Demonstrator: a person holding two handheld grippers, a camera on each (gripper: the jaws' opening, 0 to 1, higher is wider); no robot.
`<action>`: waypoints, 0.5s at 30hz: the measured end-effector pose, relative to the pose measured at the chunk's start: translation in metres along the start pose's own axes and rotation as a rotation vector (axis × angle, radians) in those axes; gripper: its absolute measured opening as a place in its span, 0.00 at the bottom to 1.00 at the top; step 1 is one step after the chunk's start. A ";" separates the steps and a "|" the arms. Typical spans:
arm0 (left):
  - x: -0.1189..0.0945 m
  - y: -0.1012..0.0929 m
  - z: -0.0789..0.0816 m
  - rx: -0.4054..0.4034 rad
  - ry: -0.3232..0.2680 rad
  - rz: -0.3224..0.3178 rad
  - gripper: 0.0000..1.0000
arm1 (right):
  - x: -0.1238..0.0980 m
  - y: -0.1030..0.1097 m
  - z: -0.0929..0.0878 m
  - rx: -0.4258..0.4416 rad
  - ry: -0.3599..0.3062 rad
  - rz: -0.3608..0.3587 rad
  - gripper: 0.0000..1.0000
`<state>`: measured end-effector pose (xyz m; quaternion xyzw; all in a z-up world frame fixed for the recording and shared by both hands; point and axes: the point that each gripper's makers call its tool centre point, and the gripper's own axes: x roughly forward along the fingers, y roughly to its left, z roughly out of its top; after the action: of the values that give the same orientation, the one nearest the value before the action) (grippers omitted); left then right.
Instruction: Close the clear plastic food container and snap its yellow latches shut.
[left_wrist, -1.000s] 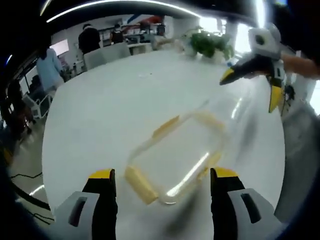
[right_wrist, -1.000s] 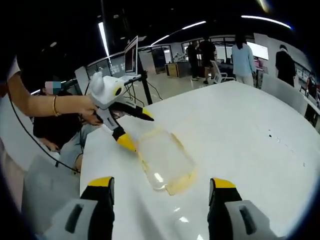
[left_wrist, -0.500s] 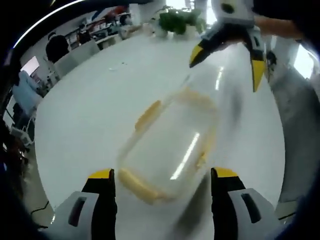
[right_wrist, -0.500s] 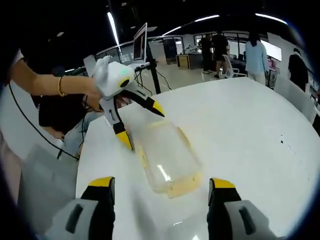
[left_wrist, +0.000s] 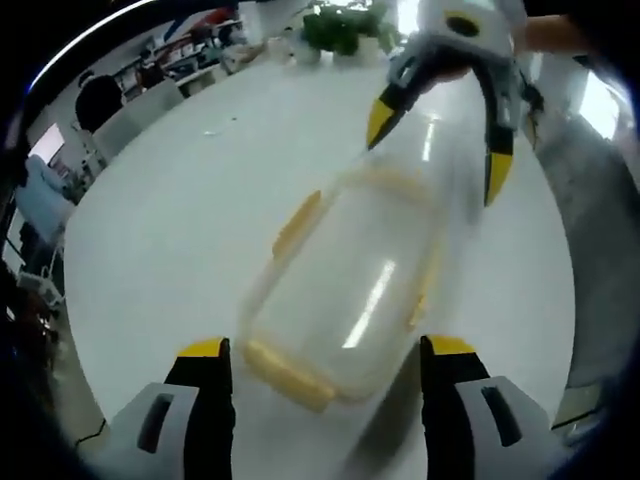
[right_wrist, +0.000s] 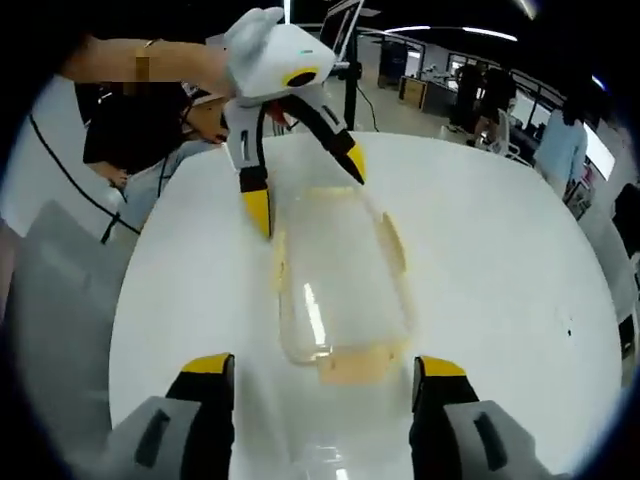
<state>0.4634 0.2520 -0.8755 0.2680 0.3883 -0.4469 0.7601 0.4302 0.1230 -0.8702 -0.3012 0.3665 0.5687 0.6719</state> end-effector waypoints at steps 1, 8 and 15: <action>0.001 -0.001 0.001 -0.007 -0.008 -0.012 0.76 | 0.001 -0.001 -0.001 0.002 0.007 0.000 0.71; 0.008 -0.007 0.000 0.046 -0.006 -0.055 0.77 | 0.009 -0.011 -0.002 0.048 0.039 -0.001 0.70; 0.008 -0.008 -0.001 0.031 -0.003 -0.073 0.74 | 0.013 -0.023 -0.010 -0.036 0.117 -0.054 0.69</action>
<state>0.4580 0.2453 -0.8827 0.2647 0.3896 -0.4808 0.7396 0.4525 0.1176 -0.8871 -0.3557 0.3867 0.5382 0.6590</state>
